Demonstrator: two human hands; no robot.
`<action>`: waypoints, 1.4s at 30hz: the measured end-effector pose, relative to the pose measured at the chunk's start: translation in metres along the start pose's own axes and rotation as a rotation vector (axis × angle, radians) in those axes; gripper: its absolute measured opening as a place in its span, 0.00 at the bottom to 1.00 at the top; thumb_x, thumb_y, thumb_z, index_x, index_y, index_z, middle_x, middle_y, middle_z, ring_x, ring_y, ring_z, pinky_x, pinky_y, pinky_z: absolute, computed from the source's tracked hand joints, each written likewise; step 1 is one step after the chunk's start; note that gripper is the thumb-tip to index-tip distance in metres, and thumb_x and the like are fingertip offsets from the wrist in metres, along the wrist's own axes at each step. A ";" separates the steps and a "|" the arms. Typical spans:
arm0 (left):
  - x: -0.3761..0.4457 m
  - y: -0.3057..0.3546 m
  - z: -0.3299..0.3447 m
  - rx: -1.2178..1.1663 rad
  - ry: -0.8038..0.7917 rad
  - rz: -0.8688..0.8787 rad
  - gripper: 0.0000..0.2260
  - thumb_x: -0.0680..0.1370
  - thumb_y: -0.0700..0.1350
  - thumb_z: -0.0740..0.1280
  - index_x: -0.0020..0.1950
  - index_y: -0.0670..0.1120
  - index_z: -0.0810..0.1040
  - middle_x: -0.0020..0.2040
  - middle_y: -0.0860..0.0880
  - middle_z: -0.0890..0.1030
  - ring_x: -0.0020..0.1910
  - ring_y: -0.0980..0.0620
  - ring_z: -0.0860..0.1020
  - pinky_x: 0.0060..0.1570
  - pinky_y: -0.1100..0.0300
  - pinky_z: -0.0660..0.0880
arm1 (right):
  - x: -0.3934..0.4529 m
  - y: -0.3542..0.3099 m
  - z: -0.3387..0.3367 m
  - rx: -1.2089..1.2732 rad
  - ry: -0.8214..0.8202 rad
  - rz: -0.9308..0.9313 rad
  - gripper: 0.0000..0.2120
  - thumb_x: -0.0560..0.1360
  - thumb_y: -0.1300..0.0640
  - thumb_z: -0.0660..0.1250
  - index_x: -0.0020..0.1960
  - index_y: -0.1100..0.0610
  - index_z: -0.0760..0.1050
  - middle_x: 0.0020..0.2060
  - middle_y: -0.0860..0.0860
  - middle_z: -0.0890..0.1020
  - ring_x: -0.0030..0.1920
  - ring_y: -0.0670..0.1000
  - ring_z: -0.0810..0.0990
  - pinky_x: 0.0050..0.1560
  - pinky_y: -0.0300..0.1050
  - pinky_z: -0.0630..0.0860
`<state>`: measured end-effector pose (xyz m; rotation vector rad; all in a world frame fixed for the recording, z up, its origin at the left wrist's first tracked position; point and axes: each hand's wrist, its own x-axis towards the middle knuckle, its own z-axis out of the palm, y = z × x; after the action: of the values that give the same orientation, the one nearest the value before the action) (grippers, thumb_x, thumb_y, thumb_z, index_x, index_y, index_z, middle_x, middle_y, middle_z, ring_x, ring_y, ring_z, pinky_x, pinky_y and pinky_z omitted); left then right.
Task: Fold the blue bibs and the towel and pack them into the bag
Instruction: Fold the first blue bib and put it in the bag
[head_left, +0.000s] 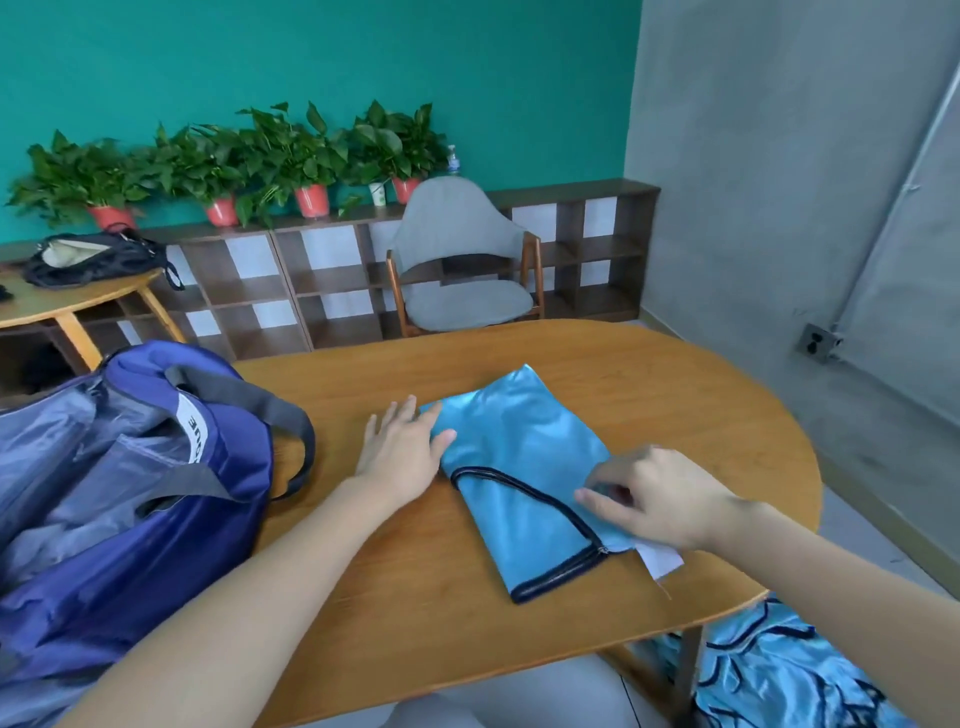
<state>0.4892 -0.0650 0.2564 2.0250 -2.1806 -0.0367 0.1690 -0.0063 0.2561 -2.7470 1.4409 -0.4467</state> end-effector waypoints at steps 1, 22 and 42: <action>-0.004 0.005 0.001 -0.038 0.012 0.021 0.26 0.84 0.62 0.53 0.82 0.55 0.60 0.83 0.44 0.56 0.82 0.43 0.53 0.79 0.43 0.50 | -0.004 0.001 0.006 0.055 0.060 -0.037 0.27 0.80 0.30 0.50 0.50 0.45 0.81 0.41 0.41 0.81 0.45 0.44 0.78 0.48 0.40 0.74; -0.152 0.028 0.028 -0.483 0.051 0.515 0.20 0.77 0.66 0.65 0.60 0.57 0.85 0.61 0.59 0.81 0.63 0.66 0.72 0.66 0.67 0.67 | -0.116 -0.023 0.014 0.498 -0.007 0.060 0.32 0.63 0.33 0.79 0.64 0.41 0.78 0.66 0.32 0.74 0.71 0.35 0.68 0.68 0.26 0.60; -0.190 0.029 0.022 -0.416 0.007 0.537 0.26 0.71 0.68 0.70 0.63 0.56 0.83 0.62 0.60 0.79 0.63 0.65 0.72 0.66 0.60 0.71 | -0.123 -0.057 0.006 0.501 0.351 0.106 0.22 0.78 0.35 0.63 0.35 0.51 0.72 0.51 0.42 0.78 0.50 0.47 0.80 0.48 0.37 0.73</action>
<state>0.4704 0.1238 0.2189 1.1888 -2.3876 -0.3775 0.1505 0.1257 0.2279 -2.2580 1.2919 -1.1518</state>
